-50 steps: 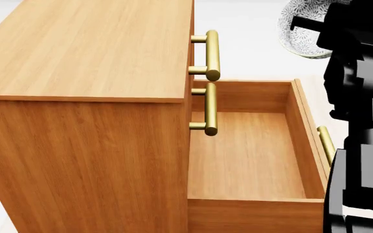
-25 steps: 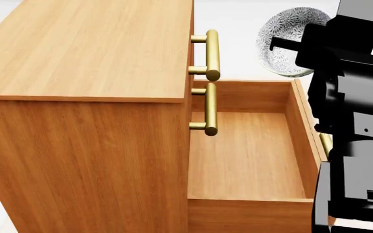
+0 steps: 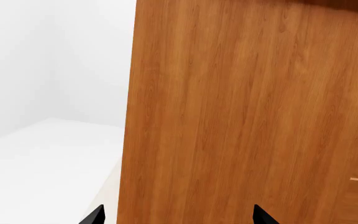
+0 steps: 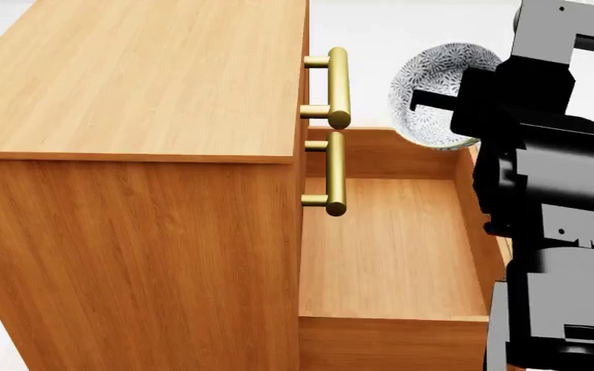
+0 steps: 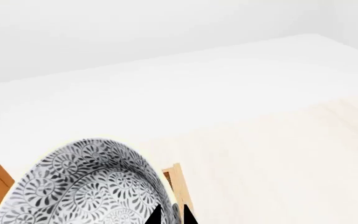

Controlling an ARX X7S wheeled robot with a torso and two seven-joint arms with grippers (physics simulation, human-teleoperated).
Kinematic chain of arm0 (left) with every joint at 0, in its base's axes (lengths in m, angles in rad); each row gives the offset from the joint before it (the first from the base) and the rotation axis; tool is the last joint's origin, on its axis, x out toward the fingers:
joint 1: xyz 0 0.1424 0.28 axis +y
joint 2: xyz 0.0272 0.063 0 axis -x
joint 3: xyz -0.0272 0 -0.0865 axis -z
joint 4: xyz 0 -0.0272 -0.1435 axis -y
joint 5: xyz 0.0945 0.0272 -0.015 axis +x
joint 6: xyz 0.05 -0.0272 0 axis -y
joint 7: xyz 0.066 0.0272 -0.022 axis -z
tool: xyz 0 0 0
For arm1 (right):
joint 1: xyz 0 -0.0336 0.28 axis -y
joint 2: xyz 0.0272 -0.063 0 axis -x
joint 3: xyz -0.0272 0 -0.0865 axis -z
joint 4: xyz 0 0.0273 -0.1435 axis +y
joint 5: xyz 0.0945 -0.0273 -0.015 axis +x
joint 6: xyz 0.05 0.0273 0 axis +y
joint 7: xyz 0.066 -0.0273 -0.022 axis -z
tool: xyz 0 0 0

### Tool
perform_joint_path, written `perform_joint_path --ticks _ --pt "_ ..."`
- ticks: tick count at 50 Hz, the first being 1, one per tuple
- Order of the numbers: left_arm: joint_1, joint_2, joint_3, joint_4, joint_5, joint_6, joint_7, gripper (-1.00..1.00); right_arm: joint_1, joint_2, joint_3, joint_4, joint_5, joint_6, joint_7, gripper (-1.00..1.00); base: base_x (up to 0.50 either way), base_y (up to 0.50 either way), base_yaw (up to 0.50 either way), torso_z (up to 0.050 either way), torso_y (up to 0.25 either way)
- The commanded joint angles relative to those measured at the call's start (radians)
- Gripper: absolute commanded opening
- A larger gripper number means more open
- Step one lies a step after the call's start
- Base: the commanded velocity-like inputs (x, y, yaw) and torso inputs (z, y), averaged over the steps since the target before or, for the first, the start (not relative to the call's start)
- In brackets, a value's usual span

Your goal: Put the bowl in the bottom drawer of the cabinet and close it.

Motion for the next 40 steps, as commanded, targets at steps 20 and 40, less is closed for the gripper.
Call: perform_joint_path --ticks 20,40 --pt "-0.004 -0.005 0.005 0.0 -0.005 0.0 -0.004 1.0 -0.069 -0.004 -0.007 -0.068 0.01 0.019 -0.019 -1.0 0.0 0.0 0.0 0.0 0.0" --pt "0.0 -0.015 0.006 0.022 -0.007 -0.012 -0.015 1.0 -0.102 -0.004 -0.011 -0.05 0.012 -0.008 -0.019 -1.0 0.0 0.0 0.0 0.0 0.001"
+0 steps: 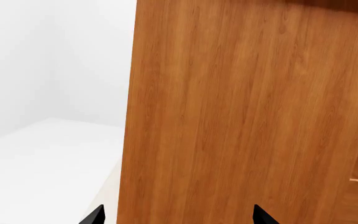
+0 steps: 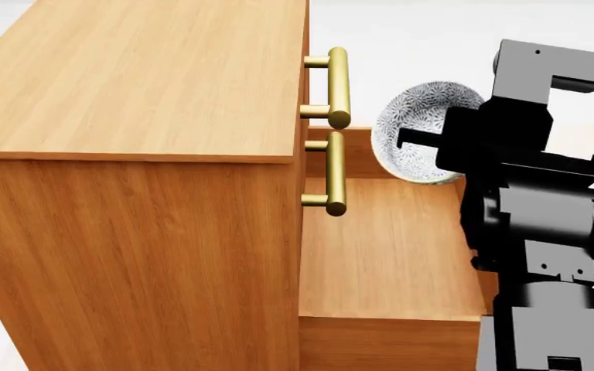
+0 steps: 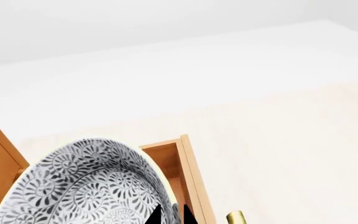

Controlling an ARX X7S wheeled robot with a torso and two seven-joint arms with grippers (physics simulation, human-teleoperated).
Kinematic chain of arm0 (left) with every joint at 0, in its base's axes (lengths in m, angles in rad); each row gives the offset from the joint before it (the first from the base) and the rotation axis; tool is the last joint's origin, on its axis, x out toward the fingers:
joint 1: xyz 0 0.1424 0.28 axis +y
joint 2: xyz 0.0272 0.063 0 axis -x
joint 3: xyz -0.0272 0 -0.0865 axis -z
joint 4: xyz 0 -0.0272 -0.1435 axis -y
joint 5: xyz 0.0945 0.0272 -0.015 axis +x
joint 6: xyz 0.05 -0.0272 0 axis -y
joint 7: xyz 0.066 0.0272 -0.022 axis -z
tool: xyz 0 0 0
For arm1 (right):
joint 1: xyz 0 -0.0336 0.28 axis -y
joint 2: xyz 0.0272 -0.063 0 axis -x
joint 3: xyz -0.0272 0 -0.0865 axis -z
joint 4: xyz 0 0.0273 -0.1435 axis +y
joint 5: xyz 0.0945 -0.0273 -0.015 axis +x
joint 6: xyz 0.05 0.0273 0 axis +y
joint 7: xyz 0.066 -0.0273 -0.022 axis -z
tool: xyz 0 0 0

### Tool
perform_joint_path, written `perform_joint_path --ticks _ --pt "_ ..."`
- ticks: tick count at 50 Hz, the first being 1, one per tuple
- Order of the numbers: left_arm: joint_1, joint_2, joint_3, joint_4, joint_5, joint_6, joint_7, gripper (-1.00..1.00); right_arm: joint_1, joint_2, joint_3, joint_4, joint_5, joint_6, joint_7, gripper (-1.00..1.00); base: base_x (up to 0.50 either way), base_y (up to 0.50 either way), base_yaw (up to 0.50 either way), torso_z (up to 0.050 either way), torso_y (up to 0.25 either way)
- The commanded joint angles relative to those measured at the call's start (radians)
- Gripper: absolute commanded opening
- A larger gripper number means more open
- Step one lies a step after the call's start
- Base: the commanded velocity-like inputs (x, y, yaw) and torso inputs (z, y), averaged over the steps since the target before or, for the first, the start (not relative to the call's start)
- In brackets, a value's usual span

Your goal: Put the bowl in the bottom drawer of the cabinet and close it.

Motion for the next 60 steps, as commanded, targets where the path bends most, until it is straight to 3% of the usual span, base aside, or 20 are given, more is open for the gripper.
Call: perform_joint_path --ticks 1,60 --pt "0.001 -0.006 0.0 0.015 -0.003 -0.01 -0.006 1.0 -0.012 0.002 0.0 -0.013 -0.003 -0.007 -0.003 -1.0 0.0 0.0 0.0 0.0 0.0" --pt "-0.003 -0.014 0.009 0.013 -0.004 -0.006 -0.016 1.0 -0.093 -0.002 -0.061 -0.003 -0.03 -0.067 -0.022 -1.0 0.0 0.0 0.0 0.0 0.0"
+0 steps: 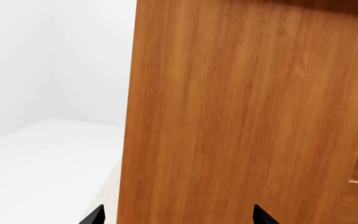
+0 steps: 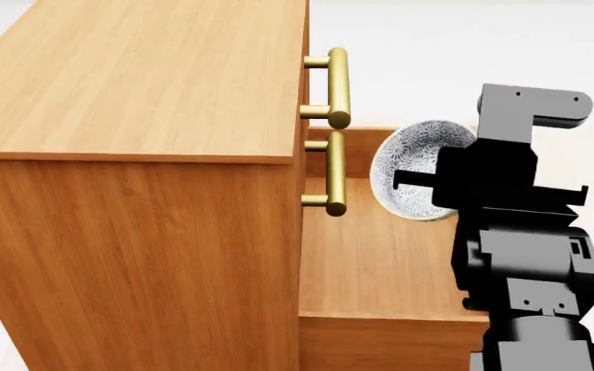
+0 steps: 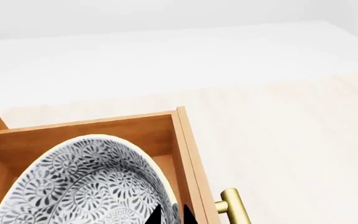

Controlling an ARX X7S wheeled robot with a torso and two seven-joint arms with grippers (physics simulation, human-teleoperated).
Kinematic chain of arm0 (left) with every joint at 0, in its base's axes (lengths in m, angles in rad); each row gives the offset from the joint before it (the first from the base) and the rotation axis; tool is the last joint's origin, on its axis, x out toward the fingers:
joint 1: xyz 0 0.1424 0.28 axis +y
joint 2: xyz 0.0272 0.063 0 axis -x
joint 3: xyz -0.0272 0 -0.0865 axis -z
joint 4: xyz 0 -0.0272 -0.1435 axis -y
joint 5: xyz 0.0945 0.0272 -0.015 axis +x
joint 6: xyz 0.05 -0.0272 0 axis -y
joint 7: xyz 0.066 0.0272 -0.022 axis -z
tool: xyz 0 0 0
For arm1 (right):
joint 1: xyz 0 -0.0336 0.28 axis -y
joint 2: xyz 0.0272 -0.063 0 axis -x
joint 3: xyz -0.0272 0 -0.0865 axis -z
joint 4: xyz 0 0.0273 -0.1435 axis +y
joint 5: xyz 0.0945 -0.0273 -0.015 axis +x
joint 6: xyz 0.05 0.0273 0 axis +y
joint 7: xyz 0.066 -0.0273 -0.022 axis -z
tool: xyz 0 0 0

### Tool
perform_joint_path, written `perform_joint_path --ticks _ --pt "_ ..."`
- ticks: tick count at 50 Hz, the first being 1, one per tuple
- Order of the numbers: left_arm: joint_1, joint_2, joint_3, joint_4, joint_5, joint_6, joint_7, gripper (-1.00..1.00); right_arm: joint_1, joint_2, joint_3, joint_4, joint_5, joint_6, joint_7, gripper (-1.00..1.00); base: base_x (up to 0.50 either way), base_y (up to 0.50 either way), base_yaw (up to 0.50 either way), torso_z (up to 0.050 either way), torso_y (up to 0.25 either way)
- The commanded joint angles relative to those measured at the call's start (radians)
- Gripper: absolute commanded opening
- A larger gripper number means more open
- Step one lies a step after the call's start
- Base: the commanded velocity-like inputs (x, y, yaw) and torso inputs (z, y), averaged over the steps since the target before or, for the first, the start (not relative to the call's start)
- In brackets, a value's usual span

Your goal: Put the bowl in the bottom drawer of the cabinet and close it.

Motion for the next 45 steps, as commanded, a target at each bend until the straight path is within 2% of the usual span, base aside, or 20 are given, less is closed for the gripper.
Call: perform_joint_path --ticks 1,35,45 --pt "-0.001 -0.001 0.002 0.0 0.0 0.001 -0.002 1.0 -0.008 -0.002 -0.008 -0.009 -0.009 -0.01 -0.006 -1.0 0.0 0.0 0.0 0.0 0.0" --pt "-0.003 -0.003 0.008 -0.01 -0.002 0.011 -0.004 1.0 -0.04 -0.013 -0.027 0.008 -0.004 -0.033 -0.023 -1.0 0.0 0.0 0.0 0.0 0.001" --pt "-0.005 -0.004 0.009 -0.014 -0.001 0.013 -0.004 1.0 -0.067 -0.009 -0.032 -0.054 0.004 0.007 -0.024 -1.0 0.0 0.0 0.0 0.0 0.0"
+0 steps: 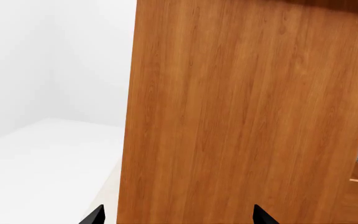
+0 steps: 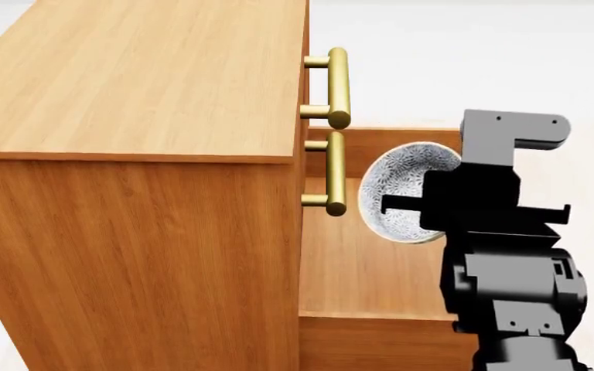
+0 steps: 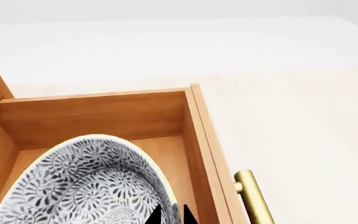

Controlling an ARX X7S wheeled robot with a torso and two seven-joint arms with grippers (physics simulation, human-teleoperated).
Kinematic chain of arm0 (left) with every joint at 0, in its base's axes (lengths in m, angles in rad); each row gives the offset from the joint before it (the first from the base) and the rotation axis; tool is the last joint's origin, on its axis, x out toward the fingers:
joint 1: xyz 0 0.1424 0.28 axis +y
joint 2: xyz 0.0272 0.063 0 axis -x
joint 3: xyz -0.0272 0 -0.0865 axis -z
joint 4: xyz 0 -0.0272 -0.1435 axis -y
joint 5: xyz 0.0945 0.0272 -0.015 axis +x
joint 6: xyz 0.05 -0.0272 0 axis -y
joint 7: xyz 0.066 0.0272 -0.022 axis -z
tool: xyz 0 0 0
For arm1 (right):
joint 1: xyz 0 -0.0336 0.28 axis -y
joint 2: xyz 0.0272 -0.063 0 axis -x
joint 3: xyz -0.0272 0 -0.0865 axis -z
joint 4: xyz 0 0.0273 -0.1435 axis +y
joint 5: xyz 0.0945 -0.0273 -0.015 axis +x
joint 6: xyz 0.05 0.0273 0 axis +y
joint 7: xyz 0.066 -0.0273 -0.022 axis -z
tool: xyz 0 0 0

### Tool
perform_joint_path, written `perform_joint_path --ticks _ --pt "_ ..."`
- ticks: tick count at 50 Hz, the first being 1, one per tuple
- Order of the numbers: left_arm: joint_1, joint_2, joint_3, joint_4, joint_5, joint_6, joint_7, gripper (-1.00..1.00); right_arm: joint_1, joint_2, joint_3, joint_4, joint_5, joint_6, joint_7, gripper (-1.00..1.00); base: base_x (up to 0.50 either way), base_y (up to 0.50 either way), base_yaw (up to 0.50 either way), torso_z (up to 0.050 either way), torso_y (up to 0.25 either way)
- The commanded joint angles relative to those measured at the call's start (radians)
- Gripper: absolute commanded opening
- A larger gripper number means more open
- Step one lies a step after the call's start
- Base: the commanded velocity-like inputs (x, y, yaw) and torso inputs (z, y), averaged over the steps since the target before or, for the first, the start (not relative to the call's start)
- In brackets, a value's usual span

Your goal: Put the bowl in the bottom drawer of the cabinet and close it.

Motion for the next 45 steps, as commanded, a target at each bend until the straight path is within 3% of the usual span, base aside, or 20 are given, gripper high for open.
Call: perform_joint_path --ticks 1,45 --pt "-0.002 -0.001 0.002 -0.005 0.001 0.003 0.0 1.0 -0.017 0.001 -0.005 -0.049 -0.001 0.023 -0.005 -1.0 0.0 0.0 0.0 0.0 0.0" --pt "-0.004 -0.006 0.009 -0.006 -0.002 0.008 -0.006 1.0 -0.078 -0.005 -0.028 -0.134 0.044 0.095 -0.074 -1.0 0.0 0.0 0.0 0.0 0.0"
